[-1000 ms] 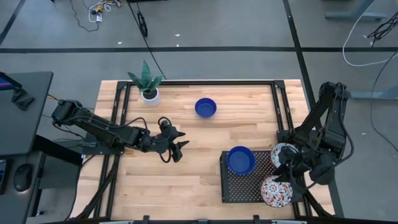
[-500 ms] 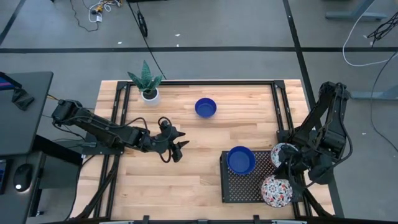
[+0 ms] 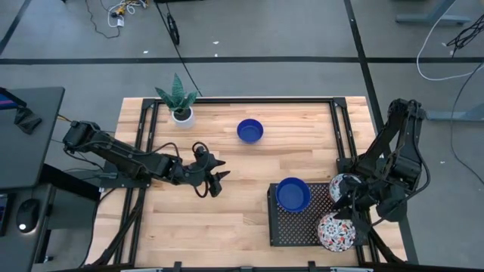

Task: Pick & Place Mini bowls
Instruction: Stack the orange patterned bowl on the orange patterned bowl on the shelf

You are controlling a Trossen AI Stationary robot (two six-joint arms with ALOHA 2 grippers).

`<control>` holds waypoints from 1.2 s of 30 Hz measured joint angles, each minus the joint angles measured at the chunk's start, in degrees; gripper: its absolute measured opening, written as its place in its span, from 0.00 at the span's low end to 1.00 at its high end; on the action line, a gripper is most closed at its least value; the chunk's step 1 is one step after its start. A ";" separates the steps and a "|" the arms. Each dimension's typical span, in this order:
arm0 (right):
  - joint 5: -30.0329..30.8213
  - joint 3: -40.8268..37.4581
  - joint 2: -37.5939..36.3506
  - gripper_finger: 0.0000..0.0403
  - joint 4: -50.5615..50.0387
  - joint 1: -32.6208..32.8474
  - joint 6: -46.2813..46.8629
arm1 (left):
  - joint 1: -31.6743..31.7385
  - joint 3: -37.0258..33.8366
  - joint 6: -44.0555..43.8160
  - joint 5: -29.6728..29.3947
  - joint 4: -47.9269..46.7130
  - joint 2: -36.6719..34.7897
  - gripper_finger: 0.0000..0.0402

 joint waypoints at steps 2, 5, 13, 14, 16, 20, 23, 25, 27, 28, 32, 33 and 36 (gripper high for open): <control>0.02 0.00 -0.04 0.42 0.15 0.00 0.00 | -0.01 -0.01 -0.01 0.00 -0.01 0.00 0.48; 0.02 0.00 -0.04 0.37 0.22 0.00 -0.04 | -0.02 0.00 0.00 0.00 -0.02 0.00 0.48; 0.02 0.00 -0.09 0.18 1.81 -2.48 -4.50 | 0.05 0.00 0.00 0.00 0.00 0.00 0.48; 0.00 0.00 -0.09 0.15 2.48 -3.14 -5.60 | 0.05 0.00 0.00 -0.02 0.00 0.00 0.48; -0.14 0.00 -0.09 0.10 4.47 -4.27 -8.06 | 0.05 0.00 -0.01 -0.02 0.00 0.00 0.48; -3.34 0.00 -0.09 0.01 10.26 -5.59 -13.86 | 0.05 -0.01 0.00 -0.02 0.00 0.00 0.48; -5.65 0.02 0.02 0.03 11.34 -5.73 -14.36 | 0.05 0.00 0.00 -0.02 0.00 0.00 0.48; -6.10 0.02 0.48 0.02 9.41 -5.73 -13.08 | 0.05 0.00 0.00 -0.02 0.00 0.00 0.48; -6.46 0.02 1.06 0.01 6.98 -5.73 -11.45 | 0.05 -0.01 0.00 -0.02 0.00 0.00 0.48; -6.45 0.02 1.26 0.01 5.98 -5.75 -10.77 | 0.05 0.00 0.00 -0.02 0.00 0.00 0.48; -6.47 0.02 1.72 0.01 4.06 -5.75 -8.73 | 0.05 0.00 0.00 -0.02 0.00 0.00 0.48; -6.49 0.02 1.75 0.01 3.78 -5.75 -8.47 | 0.05 0.00 0.00 -0.02 0.00 0.00 0.48; -6.48 0.02 1.75 0.01 2.60 -5.75 -7.31 | 0.05 0.00 -0.01 -0.02 0.00 0.00 0.48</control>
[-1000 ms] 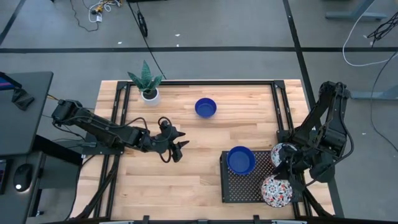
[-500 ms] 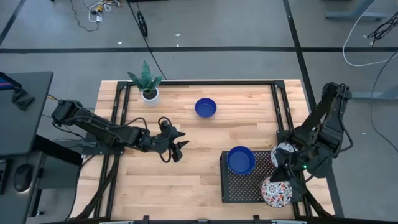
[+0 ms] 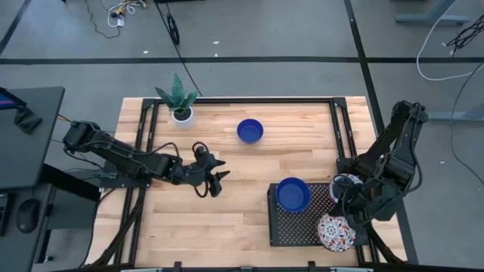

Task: Pick & Place Mini bowls
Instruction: Stack the orange patterned bowl on the orange patterned bowl on the shelf, then stack the blue bowl on the blue bowl on the shelf

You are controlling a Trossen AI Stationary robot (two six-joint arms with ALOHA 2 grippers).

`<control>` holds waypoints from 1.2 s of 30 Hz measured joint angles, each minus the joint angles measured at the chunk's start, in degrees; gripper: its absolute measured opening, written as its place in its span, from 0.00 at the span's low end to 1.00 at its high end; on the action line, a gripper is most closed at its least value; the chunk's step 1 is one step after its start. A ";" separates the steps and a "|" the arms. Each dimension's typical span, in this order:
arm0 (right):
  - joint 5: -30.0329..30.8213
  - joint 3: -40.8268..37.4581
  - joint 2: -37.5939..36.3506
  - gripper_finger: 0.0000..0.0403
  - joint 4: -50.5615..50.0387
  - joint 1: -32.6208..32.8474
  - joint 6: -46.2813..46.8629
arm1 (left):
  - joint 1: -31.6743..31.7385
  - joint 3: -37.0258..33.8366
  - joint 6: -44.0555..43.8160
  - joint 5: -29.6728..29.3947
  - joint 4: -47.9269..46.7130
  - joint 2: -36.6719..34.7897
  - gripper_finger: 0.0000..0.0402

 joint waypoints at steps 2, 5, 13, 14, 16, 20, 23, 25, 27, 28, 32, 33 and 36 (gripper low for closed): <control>0.01 0.00 0.00 0.00 -0.72 0.00 0.61 | 0.00 -0.01 0.01 0.00 0.00 0.00 0.48; -0.02 0.00 0.00 0.01 -1.83 0.00 2.04 | 0.00 0.00 0.01 0.00 0.00 0.00 0.48; 2.74 0.00 0.00 0.01 8.68 -0.11 -9.74 | 0.00 0.00 0.51 0.00 0.00 0.00 0.48; 4.29 0.00 0.00 0.01 11.50 -0.09 -13.19 | 0.00 0.00 0.74 0.02 0.00 0.00 0.48; 9.63 0.00 0.00 0.01 17.65 -0.23 -21.49 | 0.00 0.00 2.77 -0.04 0.72 0.28 0.48; 28.33 0.00 0.94 0.01 31.60 -2.28 -41.43 | 0.05 0.00 12.33 -0.20 7.83 4.35 0.48; 38.27 0.00 2.62 0.01 42.61 -6.09 -54.44 | 1.53 0.06 20.59 1.09 18.48 10.26 0.48; 40.10 0.00 4.00 0.01 48.81 -9.85 -61.35 | 4.08 0.07 23.58 5.50 26.37 14.91 0.48; 38.93 0.00 5.55 0.01 53.73 -14.03 -66.10 | 8.04 0.10 24.15 10.84 32.36 19.25 0.48; 37.61 0.00 6.19 0.01 55.45 -16.14 -67.31 | 10.16 0.49 24.25 12.26 33.39 21.09 0.48; 31.35 0.00 7.23 0.01 57.30 -25.73 -68.29 | 19.55 3.03 24.27 15.10 28.49 24.83 0.48; 29.85 0.00 7.23 0.01 56.92 -27.60 -68.30 | 22.01 3.98 24.07 17.42 25.66 25.00 0.48; 24.39 0.00 7.15 0.01 57.06 -31.68 -68.29 | 28.22 7.11 23.53 26.48 18.18 25.49 0.48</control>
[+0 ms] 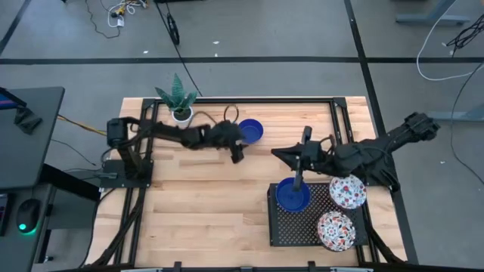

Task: Pick & Place Mini bowls
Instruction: Stack the blue bowl on the blue bowl on the shelf

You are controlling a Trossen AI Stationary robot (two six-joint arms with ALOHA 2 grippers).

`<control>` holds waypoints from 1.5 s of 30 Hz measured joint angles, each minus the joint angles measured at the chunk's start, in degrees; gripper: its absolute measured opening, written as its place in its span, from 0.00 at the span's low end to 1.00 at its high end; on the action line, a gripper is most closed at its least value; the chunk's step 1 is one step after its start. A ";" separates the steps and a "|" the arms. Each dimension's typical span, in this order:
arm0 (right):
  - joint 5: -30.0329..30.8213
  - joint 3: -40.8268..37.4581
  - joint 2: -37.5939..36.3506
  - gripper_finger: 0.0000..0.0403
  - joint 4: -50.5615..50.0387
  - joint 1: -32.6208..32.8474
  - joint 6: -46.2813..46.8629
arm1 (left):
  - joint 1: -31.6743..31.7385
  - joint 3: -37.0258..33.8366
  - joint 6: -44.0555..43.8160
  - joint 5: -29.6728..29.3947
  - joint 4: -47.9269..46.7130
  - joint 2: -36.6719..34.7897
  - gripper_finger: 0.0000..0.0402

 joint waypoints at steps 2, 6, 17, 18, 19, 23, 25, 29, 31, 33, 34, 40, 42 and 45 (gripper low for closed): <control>-3.02 0.00 0.00 0.01 -0.42 -1.32 0.00 | 3.02 1.45 2.35 5.76 -3.92 0.05 0.48; -6.11 0.00 0.02 0.01 -2.10 -2.03 0.96 | 5.95 2.45 16.38 16.36 -6.02 0.33 0.48; -6.50 0.00 0.80 0.01 -4.66 1.41 4.04 | 7.34 2.48 29.09 12.02 -6.46 3.78 0.48; -6.50 0.00 0.98 0.01 -4.61 1.67 4.05 | 7.56 2.47 28.95 11.37 -6.48 4.12 0.48; -6.50 0.00 1.14 0.01 -4.61 1.84 4.08 | 7.74 2.47 28.64 11.06 -6.40 4.40 0.48; -6.50 0.00 2.00 0.01 -4.65 2.24 4.09 | 8.29 2.45 27.49 9.36 -6.01 4.79 0.48; -6.50 0.00 2.22 0.01 -4.68 2.24 4.16 | 8.42 2.45 27.51 9.31 -5.97 4.79 0.46; -6.48 0.00 2.25 0.01 -4.69 2.24 4.22 | 8.87 2.45 28.02 9.43 -6.08 4.79 0.40; -6.49 0.00 2.25 0.01 -4.70 2.24 4.22 | 8.89 2.45 29.03 9.43 -6.41 4.79 0.36; -6.49 0.00 2.25 0.01 -4.70 2.24 4.22 | 8.89 2.45 29.49 9.54 -6.42 4.79 0.32; -6.50 0.00 2.25 0.01 -4.70 2.24 4.22 | 8.89 2.45 29.58 10.10 -6.48 4.79 0.31; -8.67 0.00 2.25 0.01 -4.76 2.24 5.29 | 8.85 2.45 30.53 11.09 -6.97 4.79 0.23; -9.92 0.00 2.25 0.01 -4.76 2.24 5.52 | 8.87 2.45 30.53 11.13 -7.01 4.79 0.21; -11.44 0.00 2.25 0.01 -4.79 2.24 5.53 | 8.87 2.45 30.53 13.30 -7.65 4.79 0.18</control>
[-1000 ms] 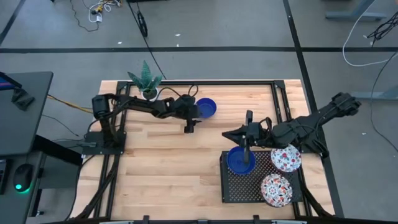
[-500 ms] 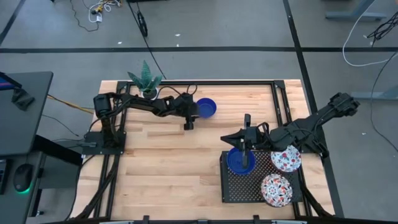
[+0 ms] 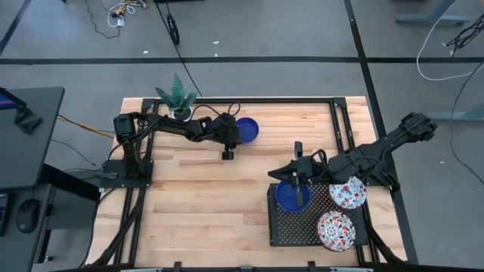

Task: Pick & Place Mini bowls
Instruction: Stack the blue bowl on the blue bowl on the shelf

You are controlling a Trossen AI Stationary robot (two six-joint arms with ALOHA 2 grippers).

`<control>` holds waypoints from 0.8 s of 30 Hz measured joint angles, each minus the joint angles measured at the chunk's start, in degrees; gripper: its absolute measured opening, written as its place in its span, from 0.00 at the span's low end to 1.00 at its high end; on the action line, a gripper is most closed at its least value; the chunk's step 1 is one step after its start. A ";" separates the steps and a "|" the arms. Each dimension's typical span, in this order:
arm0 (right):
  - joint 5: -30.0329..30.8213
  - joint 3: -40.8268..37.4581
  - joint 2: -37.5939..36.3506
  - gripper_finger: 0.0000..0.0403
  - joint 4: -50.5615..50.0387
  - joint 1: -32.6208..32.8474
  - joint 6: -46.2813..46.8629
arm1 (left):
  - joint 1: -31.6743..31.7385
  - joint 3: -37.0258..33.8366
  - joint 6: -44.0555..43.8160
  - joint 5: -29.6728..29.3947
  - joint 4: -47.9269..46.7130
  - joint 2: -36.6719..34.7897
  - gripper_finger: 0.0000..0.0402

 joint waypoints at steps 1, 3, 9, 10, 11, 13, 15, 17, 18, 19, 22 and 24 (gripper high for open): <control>-0.11 0.00 0.00 0.01 -0.02 0.00 0.00 | 0.00 0.02 -0.02 0.64 -0.10 0.00 0.16; -0.70 0.00 0.00 0.01 -0.20 0.00 0.00 | -0.32 0.00 -0.02 1.09 -0.45 0.00 0.11; -1.03 0.00 0.02 0.01 -6.43 0.02 1.94 | -2.80 0.07 -0.88 -0.06 -1.83 -0.11 0.02; -1.01 0.00 0.02 0.01 -7.55 0.02 3.00 | -3.39 0.07 -1.36 -0.73 -2.70 -0.49 0.02; -1.03 0.00 0.02 0.01 -8.80 0.02 4.13 | -4.10 0.04 -1.74 -1.39 -3.66 -0.99 0.01; -1.02 0.00 0.04 0.01 -10.86 0.02 6.61 | -5.71 0.04 -2.98 -2.92 -5.68 -2.50 0.01; -1.02 0.00 0.04 0.01 -12.52 0.02 7.95 | -7.75 -0.04 -3.40 -3.92 -8.49 -4.91 0.01; -1.03 0.00 0.04 0.01 -13.69 0.02 8.42 | -10.09 -0.04 -3.94 -5.08 -11.16 -8.26 0.01; -1.03 0.00 0.04 0.02 -13.81 0.02 8.33 | -11.23 -0.04 -4.56 -5.47 -12.16 -10.04 0.01; -1.02 0.00 0.04 0.02 -13.81 0.00 7.85 | -12.51 -0.04 -5.02 -5.49 -13.19 -12.04 0.01; -1.01 0.00 0.04 0.07 -13.83 0.00 6.34 | -16.33 -0.04 -7.62 -5.49 -16.36 -17.29 0.00; -1.75 0.00 0.04 0.11 -13.78 -0.47 5.83 | -19.07 -0.04 -9.41 -5.36 -17.34 -20.34 0.00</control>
